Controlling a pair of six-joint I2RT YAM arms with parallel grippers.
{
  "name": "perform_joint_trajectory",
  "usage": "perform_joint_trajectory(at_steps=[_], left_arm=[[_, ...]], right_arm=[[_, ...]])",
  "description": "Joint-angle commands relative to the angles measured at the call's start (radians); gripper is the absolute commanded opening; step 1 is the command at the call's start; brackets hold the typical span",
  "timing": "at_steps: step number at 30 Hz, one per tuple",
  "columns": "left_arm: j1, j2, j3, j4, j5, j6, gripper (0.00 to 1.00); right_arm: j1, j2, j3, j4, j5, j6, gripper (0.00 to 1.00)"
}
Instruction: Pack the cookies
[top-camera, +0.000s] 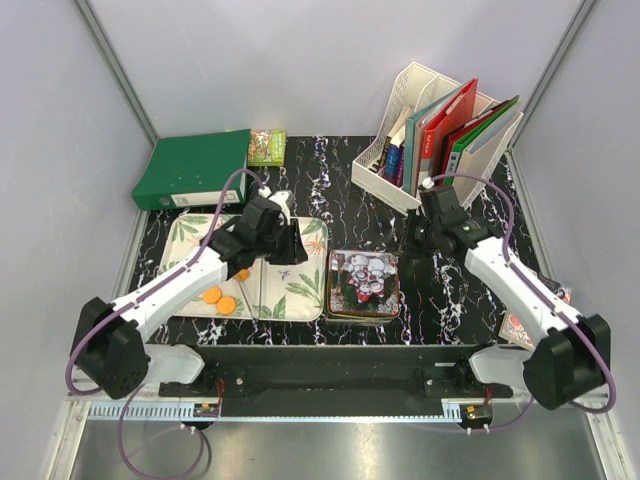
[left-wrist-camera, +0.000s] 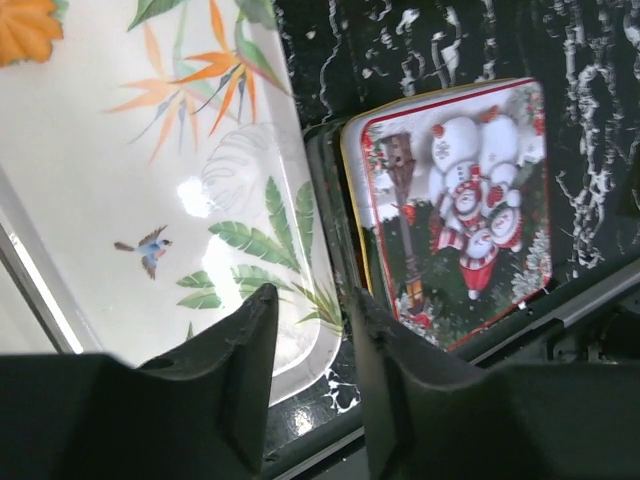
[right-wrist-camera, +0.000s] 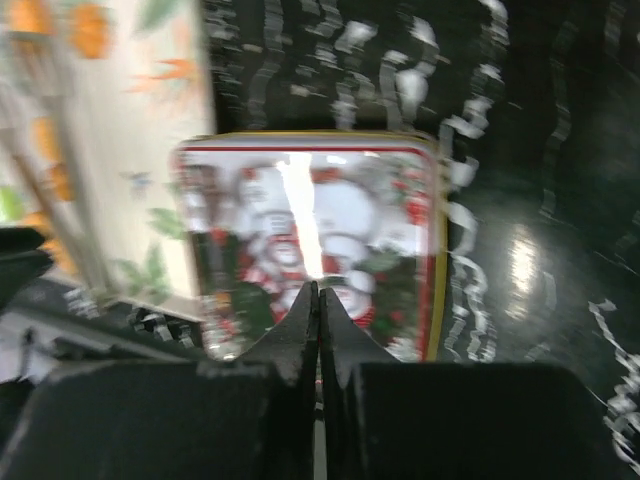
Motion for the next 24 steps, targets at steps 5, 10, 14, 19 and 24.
perform_joint_trajectory(at_steps=[5,10,14,19,24], left_arm=[[0.002,0.092,-0.055,0.013,-0.045,0.0,0.19],[0.002,0.123,-0.083,0.038,-0.036,-0.011,0.13],[0.0,0.15,-0.106,0.063,0.001,-0.029,0.11],[-0.009,0.17,-0.117,0.098,0.03,-0.049,0.1],[-0.04,0.193,-0.103,0.107,0.036,-0.056,0.1]], right_arm=[[-0.005,0.147,0.0,-0.193,0.262,-0.015,0.0],[-0.005,0.199,-0.012,-0.193,0.277,-0.018,0.0],[-0.005,0.236,-0.029,-0.189,0.268,-0.027,0.0],[-0.005,0.297,-0.058,-0.147,0.198,-0.03,0.0],[-0.005,0.331,-0.07,-0.09,0.109,-0.033,0.0]])
